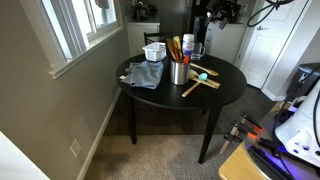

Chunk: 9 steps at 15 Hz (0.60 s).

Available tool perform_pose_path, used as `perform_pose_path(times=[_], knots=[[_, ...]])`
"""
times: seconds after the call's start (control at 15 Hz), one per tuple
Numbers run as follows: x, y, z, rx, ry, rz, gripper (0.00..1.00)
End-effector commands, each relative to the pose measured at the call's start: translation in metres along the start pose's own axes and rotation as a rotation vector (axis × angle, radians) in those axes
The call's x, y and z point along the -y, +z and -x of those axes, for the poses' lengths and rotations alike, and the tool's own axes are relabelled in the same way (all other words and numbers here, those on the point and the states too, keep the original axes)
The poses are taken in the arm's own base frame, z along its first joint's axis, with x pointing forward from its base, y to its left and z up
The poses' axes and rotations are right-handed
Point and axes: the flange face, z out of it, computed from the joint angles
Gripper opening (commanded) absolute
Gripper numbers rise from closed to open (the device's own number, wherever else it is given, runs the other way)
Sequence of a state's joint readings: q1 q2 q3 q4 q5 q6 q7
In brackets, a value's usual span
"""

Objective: Remove one wooden spoon out of the utensil holder

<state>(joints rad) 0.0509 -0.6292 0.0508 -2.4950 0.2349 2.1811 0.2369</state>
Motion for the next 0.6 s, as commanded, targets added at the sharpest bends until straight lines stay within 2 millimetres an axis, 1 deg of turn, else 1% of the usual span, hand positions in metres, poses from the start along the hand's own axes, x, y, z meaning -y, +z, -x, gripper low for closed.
perform_pose_path(times=[0.0,0.13,0.33,0.53], knots=[[-0.029,0.015,-0.057,0.011,0.133,-0.037,1.0],[-0.031,0.026,-0.085,0.046,0.169,-0.036,1.0],[-0.021,0.05,-0.128,0.067,0.202,-0.009,1.0],[-0.012,0.069,-0.168,0.073,0.241,0.016,1.0]])
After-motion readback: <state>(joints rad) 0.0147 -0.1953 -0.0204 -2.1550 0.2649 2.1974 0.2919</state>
